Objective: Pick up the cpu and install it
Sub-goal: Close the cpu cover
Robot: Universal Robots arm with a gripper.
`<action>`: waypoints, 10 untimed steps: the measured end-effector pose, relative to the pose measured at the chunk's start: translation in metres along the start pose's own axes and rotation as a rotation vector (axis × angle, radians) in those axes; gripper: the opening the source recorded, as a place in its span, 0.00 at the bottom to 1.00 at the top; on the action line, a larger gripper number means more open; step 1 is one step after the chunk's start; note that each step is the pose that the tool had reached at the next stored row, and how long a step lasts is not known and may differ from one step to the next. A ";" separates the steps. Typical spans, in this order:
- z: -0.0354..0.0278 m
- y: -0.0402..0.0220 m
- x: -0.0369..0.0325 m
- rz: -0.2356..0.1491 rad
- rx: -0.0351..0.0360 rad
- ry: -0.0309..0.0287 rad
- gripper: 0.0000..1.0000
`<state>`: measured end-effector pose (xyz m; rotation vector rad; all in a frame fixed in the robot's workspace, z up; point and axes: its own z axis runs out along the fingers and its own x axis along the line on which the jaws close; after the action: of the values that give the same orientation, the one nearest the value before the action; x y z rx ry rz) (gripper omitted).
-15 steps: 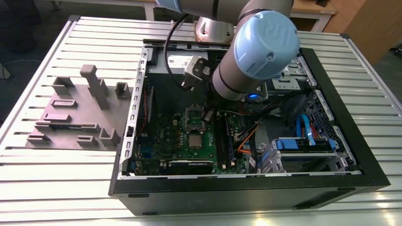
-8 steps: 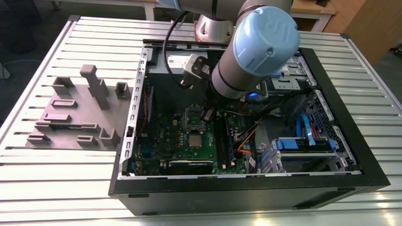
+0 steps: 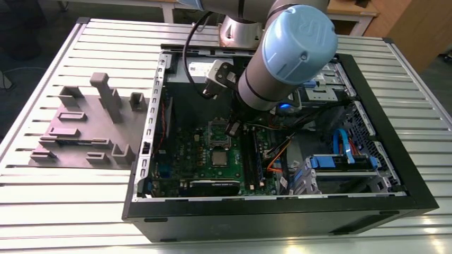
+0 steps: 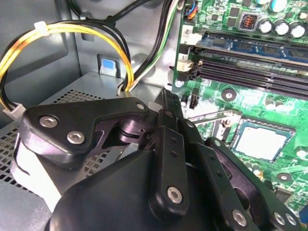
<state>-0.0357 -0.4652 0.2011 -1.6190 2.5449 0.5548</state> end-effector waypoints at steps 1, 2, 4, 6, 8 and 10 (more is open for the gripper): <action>-0.0001 0.0000 0.0001 0.000 0.0000 -0.0001 0.11; -0.0001 -0.0001 0.0002 0.000 0.0000 -0.0001 0.11; -0.0002 -0.0002 0.0004 0.000 0.0001 0.0000 0.11; -0.0004 -0.0004 0.0009 0.000 0.0003 0.0004 0.11; -0.0006 -0.0007 0.0015 0.000 0.0003 0.0004 0.11; -0.0009 -0.0010 0.0022 0.000 0.0003 0.0004 0.11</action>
<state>-0.0357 -0.4678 0.2012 -1.6192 2.5452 0.5542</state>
